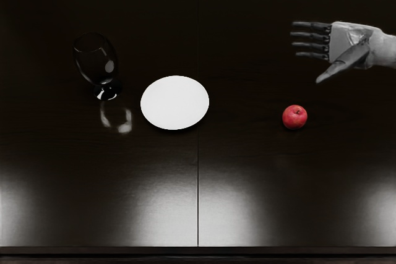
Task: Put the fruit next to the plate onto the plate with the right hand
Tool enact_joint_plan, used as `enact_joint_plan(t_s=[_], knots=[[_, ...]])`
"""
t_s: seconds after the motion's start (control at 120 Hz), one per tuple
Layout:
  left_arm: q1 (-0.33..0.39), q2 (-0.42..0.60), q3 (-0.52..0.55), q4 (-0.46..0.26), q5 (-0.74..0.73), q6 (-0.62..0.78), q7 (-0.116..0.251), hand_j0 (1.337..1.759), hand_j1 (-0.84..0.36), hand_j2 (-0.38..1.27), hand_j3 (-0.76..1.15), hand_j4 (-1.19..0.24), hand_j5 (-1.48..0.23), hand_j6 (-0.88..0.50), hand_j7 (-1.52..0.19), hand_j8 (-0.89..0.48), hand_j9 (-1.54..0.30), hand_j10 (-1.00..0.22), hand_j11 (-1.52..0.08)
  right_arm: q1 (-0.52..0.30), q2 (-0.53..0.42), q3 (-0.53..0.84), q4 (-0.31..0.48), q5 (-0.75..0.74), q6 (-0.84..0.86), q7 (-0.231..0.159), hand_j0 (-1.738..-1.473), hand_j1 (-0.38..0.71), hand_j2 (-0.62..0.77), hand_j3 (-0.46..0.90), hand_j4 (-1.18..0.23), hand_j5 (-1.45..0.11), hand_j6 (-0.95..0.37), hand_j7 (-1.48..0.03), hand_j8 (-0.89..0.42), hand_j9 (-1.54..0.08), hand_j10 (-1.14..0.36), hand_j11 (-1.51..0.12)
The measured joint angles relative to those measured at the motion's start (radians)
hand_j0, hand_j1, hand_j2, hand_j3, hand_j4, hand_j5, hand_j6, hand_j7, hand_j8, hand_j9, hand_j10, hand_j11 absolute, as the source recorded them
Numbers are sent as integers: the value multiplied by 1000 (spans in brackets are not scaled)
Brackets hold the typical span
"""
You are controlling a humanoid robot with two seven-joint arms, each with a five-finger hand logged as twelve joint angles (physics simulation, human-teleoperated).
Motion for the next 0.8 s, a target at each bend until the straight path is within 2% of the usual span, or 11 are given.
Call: enact_joint_plan(t_s=[0.142,0.208,0.308,0.408,0.492,0.567,0.692,0.8], knots=[[0,0,0,0,0,0,0,1658,73,46,0,-230,-299,-230,-299,-230,-299,-230,-299,1,19,1,-9,-11,0,-35,-1658,-307,-6,0,-36,-47,-35,-47,-35,-47,-36,-47],[-1,0,0,0,0,0,0,1658,73,46,0,-230,-299,-230,-299,-230,-299,-230,-299,33,34,5,3,-106,0,-65,-1658,-306,-6,0,-36,-48,-36,-48,-36,-48,-36,-48],[-1,0,0,0,0,0,0,1658,73,46,0,-230,-299,-230,-299,-230,-299,-230,-299,67,25,11,135,-297,-28,-82,-1658,-310,-5,0,-34,-44,-33,-44,-33,-44,-33,-44],[-1,0,0,0,0,0,0,1658,73,46,0,-230,-299,-230,-299,-230,-299,-230,-299,69,31,-1,274,-508,-204,-95,-1658,-310,-6,0,-34,-43,-34,-43,-34,-43,-34,-43],[-1,0,0,0,0,0,0,1658,73,46,0,-230,-299,-230,-299,-230,-299,-230,-299,35,61,-38,330,-710,-366,-102,-1658,-304,-7,0,-39,-50,-40,-50,-40,-50,-39,-50],[-1,0,0,0,0,0,0,1658,73,46,0,-230,-299,-230,-299,-230,-299,-230,-299,14,79,-81,352,-838,-454,-107,-1658,-236,-18,0,-98,-124,-98,-124,-98,-124,-97,-124],[0,0,0,0,0,0,0,1658,73,46,0,-230,-299,-230,-299,-230,-299,-230,-299,-31,89,-113,369,-978,-535,-111,-1658,-152,-31,0,-169,-216,-170,-216,-169,-216,-168,-216],[-1,0,0,0,0,0,0,1658,73,46,0,-230,-299,-230,-299,-230,-299,-230,-299,-97,89,-123,396,-1058,-617,-136,-1658,-112,-37,0,-203,-260,-205,-259,-203,-259,-202,-259]])
